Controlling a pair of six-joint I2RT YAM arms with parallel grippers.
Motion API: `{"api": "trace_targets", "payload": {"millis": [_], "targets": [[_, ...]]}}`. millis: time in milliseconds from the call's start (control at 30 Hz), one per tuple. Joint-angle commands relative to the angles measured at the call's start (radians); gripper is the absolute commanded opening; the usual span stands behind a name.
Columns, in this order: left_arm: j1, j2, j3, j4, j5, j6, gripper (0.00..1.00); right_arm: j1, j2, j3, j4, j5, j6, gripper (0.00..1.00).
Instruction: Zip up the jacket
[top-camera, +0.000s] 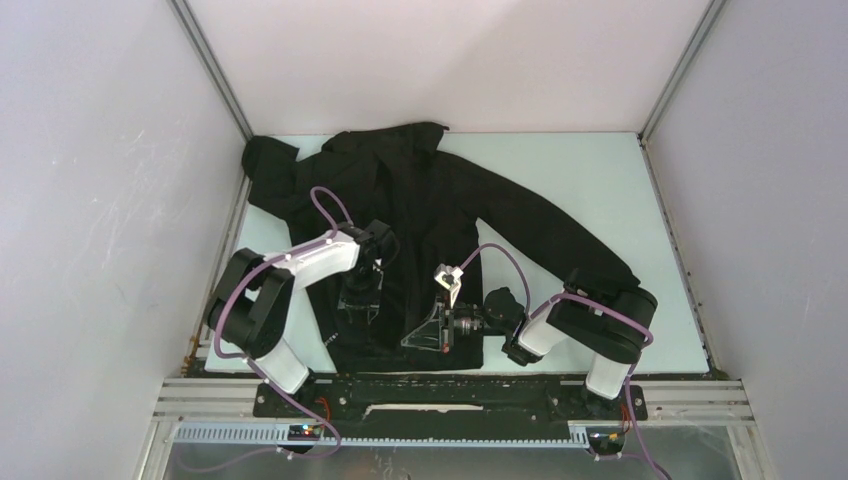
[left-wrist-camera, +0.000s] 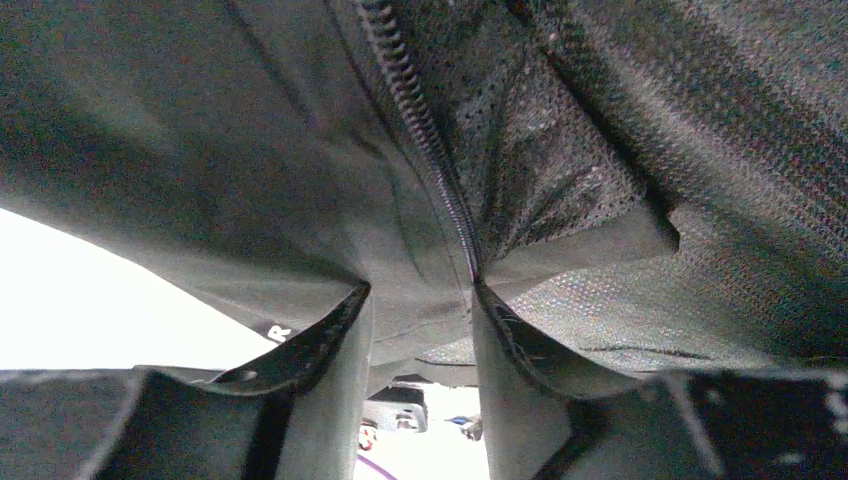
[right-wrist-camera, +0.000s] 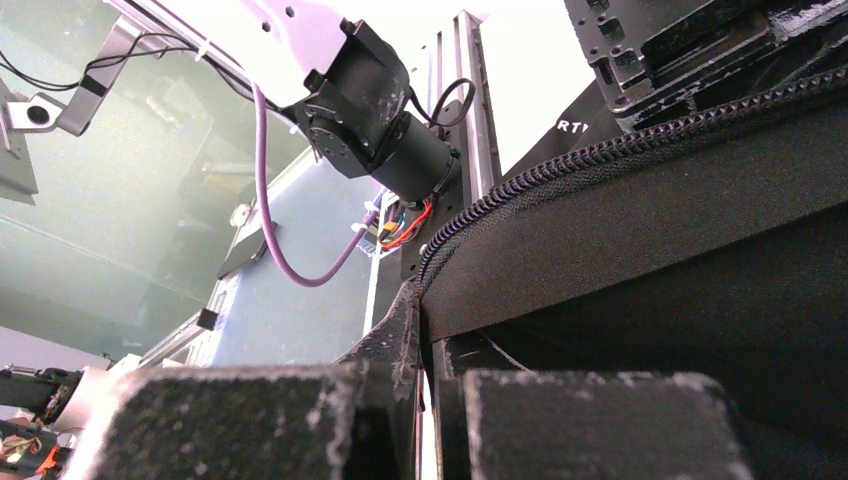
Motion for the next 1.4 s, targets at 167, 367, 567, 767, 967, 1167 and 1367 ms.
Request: {"api": "trace_targets", "payload": {"millis": [167,367,567,767,967,1167,1367], "targets": [[-0.005,0.018,-0.046,0.084,0.023,0.016,0.49,0.004,0.009,0.019,0.076,-0.021,-0.001,0.0],[-0.005,0.036,-0.073,0.132,0.045,0.017,0.48,0.005,0.008,0.021,0.076,-0.022,-0.001,0.0],[-0.005,0.02,-0.072,0.123,0.011,0.022,0.29,0.005,0.011,0.021,0.076,-0.021,-0.001,0.0],[-0.005,-0.097,-0.042,0.073,-0.019,0.011,0.16,0.004,0.015,0.026,0.075,-0.021,-0.001,0.0],[-0.005,-0.239,-0.057,0.091,0.012,-0.007,0.05,0.002,0.03,0.035,0.069,-0.019,0.003,0.0],[-0.005,-0.428,-0.17,0.231,0.08,-0.013,0.0,0.001,0.033,0.09,-0.078,0.028,-0.043,0.0],[-0.011,-0.616,-0.236,0.335,0.167,0.024,0.0,-0.011,0.067,0.15,-0.153,0.062,-0.047,0.0]]}}
